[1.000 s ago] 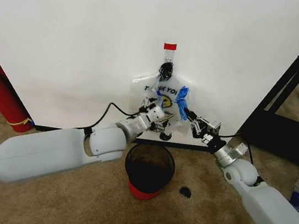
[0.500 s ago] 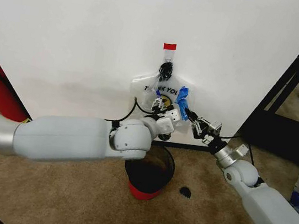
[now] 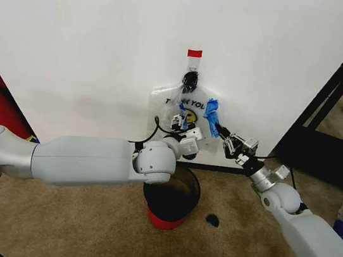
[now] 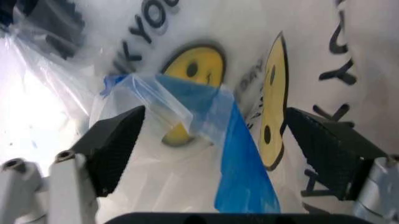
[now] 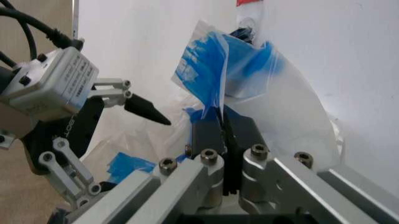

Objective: Pick up the garbage bag from the wall and place it over the trash bin.

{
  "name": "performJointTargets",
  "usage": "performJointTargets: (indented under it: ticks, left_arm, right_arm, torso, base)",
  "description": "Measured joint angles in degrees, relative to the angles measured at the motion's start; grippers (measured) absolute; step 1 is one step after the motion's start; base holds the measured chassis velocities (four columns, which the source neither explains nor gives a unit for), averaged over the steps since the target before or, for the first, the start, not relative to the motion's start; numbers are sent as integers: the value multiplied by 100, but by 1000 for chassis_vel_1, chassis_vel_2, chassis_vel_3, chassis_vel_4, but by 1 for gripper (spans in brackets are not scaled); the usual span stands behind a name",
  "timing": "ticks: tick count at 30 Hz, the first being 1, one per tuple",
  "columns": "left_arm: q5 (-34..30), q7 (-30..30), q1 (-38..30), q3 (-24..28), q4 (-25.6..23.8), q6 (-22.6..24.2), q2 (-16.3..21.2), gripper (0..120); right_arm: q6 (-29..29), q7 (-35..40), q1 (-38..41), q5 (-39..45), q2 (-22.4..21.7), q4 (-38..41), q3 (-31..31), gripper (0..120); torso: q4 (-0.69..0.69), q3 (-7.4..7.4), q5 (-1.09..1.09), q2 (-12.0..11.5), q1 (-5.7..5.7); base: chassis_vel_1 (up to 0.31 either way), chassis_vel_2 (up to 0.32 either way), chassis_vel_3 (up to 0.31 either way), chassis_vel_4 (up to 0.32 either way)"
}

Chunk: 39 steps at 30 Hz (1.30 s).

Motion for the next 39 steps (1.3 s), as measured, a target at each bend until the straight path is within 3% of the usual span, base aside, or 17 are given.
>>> performJointTargets:
  ticks: [20,24,31,39]
  left_arm:
    - [10,-104,28,57,25,-18,116,8]
    - [9,-92,30,56,41,-18,104,0]
    - [-19,-79,53,-65,-48,-19,77,0]
    - [-292,-103,703,-1055,-551,-20,226,0]
  right_arm:
    - [-17,13,244,-18,86,-101,-134,0]
    - [-22,19,256,-18,84,-101,-137,0]
    - [-19,22,259,-18,93,-143,-141,0]
    - [72,77,171,59,162,-236,-97,0]
  torso:
    - [0,0,0,0,0]
    - [0,0,0,0,0]
    - [-1,0,0,0,0]
    - [0,0,1,0,0]
  base:
    - [0,0,0,0]
    - [0,0,0,0]
    - [0,0,0,0]
    - [0,0,0,0]
